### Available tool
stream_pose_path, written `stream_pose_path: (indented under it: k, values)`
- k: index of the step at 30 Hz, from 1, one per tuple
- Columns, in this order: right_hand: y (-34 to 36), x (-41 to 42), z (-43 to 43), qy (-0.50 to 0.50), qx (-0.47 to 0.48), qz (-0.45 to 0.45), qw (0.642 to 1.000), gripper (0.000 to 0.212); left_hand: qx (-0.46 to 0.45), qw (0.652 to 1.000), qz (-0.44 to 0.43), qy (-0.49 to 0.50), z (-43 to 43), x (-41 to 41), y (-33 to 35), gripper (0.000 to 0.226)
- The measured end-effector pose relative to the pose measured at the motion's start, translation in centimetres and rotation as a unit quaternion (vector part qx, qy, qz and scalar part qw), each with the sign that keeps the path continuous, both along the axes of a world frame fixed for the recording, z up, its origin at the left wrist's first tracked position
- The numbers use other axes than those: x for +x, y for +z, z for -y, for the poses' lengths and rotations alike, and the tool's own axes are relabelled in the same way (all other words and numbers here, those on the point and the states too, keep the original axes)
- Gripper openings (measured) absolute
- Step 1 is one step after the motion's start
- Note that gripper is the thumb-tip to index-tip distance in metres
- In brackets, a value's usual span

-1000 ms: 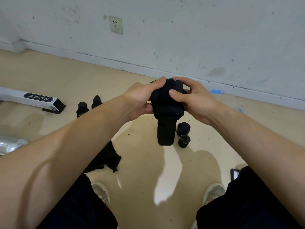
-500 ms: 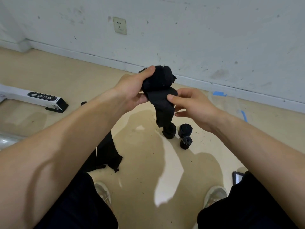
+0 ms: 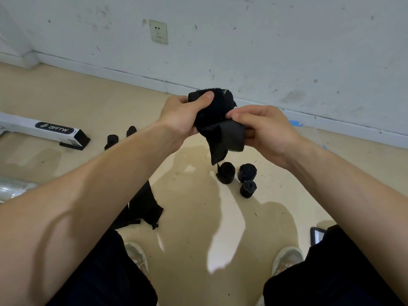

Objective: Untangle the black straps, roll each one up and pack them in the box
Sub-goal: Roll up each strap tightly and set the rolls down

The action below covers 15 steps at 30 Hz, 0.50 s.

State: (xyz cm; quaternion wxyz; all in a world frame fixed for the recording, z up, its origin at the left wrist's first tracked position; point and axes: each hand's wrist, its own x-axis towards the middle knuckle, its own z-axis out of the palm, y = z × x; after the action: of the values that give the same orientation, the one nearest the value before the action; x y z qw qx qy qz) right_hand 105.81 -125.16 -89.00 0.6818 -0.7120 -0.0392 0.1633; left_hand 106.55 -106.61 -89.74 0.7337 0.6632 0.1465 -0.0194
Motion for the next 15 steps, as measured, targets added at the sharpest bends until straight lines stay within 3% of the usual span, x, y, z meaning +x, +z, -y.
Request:
stream_pose_path:
  k: [2,4,10,15]
  values:
    - [0.3,0.2,0.3,0.015,0.027,-0.005,1.000,0.029,0.001,1.000,0.002,-0.006,0.1,0.0,-0.1,0.037]
    - [0.6,0.1,0.5,0.050,0.018,0.018,0.998,0.027,0.005,1.000,0.002,-0.010,0.2,0.0,-0.1,0.036]
    - [0.3,0.6,0.7,0.030,-0.132,0.148,0.980,0.018,-0.002,0.999,-0.017,-0.042,0.7,-0.4,-0.5,0.034]
    - [0.0,1.5,1.0,0.013,-0.177,0.222,0.959,0.016,-0.045,0.996,-0.035,-0.068,1.4,-1.0,-0.6,0.033]
